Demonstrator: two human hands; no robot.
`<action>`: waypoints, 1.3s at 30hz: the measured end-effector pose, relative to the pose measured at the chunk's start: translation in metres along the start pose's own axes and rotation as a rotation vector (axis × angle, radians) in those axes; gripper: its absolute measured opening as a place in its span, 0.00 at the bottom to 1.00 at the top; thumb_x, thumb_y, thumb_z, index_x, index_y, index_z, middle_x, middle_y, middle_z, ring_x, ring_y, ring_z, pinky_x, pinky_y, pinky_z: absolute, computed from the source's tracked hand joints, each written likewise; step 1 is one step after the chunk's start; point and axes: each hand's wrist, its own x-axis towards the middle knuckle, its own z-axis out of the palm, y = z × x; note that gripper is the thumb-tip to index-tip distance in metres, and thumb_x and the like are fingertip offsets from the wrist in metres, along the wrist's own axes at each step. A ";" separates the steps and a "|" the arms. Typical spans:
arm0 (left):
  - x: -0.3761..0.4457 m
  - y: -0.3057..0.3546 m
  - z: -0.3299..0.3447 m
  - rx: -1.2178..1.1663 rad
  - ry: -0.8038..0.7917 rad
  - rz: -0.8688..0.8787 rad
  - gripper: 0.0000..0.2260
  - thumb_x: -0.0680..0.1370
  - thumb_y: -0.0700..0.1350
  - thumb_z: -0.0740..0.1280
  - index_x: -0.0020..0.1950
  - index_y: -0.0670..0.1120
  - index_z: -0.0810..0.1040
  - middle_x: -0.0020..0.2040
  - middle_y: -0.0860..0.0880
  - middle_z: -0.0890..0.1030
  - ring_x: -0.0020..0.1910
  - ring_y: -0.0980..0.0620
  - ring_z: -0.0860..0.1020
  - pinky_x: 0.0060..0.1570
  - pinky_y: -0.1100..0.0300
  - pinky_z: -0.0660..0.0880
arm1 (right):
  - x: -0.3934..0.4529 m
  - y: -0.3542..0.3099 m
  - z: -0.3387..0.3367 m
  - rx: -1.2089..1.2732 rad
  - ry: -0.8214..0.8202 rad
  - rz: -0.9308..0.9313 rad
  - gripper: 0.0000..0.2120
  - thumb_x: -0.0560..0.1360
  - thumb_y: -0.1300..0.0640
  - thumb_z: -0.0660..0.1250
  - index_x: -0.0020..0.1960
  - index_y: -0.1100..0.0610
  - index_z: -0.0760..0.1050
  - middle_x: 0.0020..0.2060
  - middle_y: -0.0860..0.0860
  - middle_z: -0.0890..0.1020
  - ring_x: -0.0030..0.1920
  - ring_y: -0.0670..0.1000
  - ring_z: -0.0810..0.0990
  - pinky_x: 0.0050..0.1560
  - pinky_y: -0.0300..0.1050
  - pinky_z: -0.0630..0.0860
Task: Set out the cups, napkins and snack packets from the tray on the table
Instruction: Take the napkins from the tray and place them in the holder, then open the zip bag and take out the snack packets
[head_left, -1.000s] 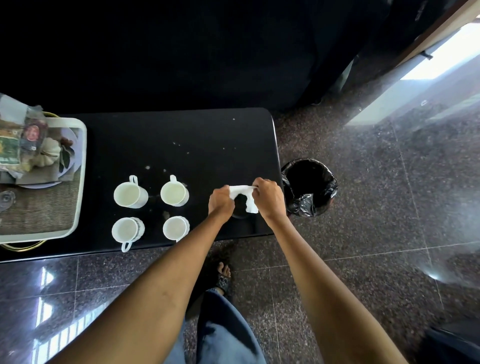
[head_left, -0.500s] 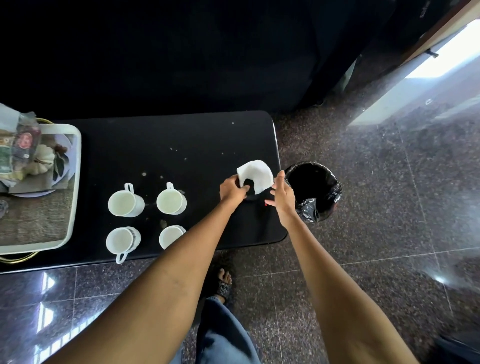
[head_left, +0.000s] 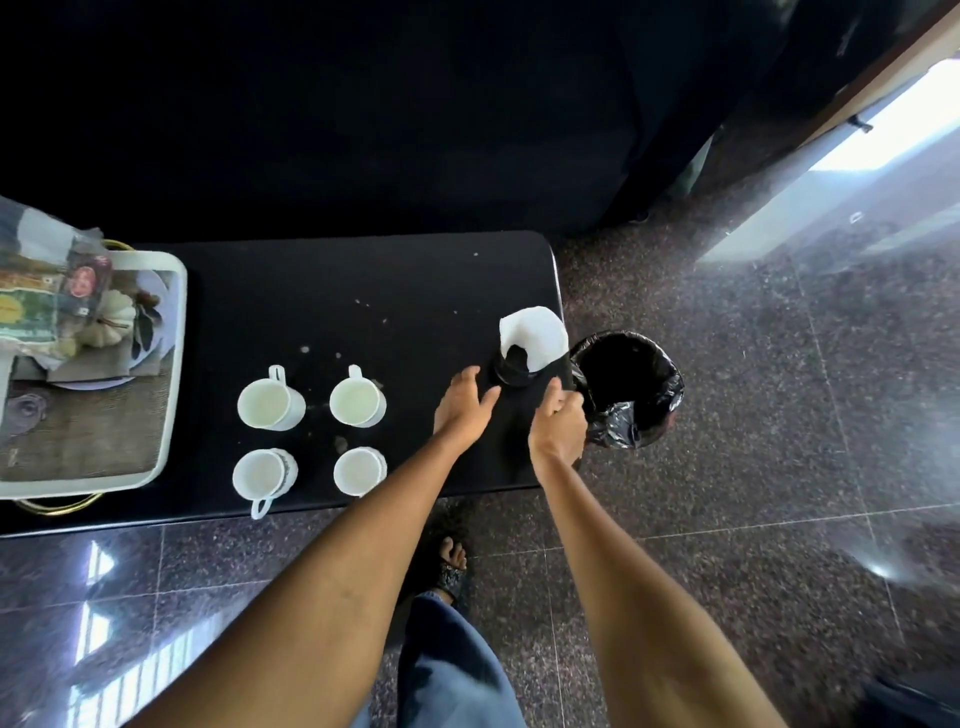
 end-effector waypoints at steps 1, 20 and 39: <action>-0.011 -0.008 -0.006 -0.015 0.038 0.023 0.19 0.80 0.48 0.60 0.71 0.44 0.67 0.69 0.45 0.71 0.66 0.46 0.74 0.62 0.51 0.73 | -0.013 0.001 0.003 -0.059 -0.015 -0.074 0.19 0.79 0.45 0.54 0.55 0.59 0.73 0.52 0.57 0.81 0.55 0.58 0.78 0.49 0.50 0.74; -0.089 -0.180 -0.282 -0.158 0.556 -0.175 0.15 0.79 0.38 0.60 0.65 0.40 0.74 0.63 0.41 0.79 0.63 0.42 0.76 0.62 0.52 0.71 | -0.252 -0.210 0.151 -0.313 -0.451 -0.926 0.15 0.79 0.50 0.58 0.59 0.58 0.72 0.56 0.54 0.78 0.58 0.54 0.75 0.53 0.50 0.74; -0.001 -0.382 -0.604 0.153 0.402 -0.440 0.22 0.76 0.41 0.64 0.70 0.41 0.65 0.69 0.38 0.66 0.69 0.38 0.63 0.63 0.44 0.69 | -0.384 -0.376 0.374 -0.477 -0.599 -0.995 0.18 0.79 0.54 0.57 0.66 0.60 0.69 0.62 0.59 0.77 0.62 0.57 0.75 0.59 0.50 0.75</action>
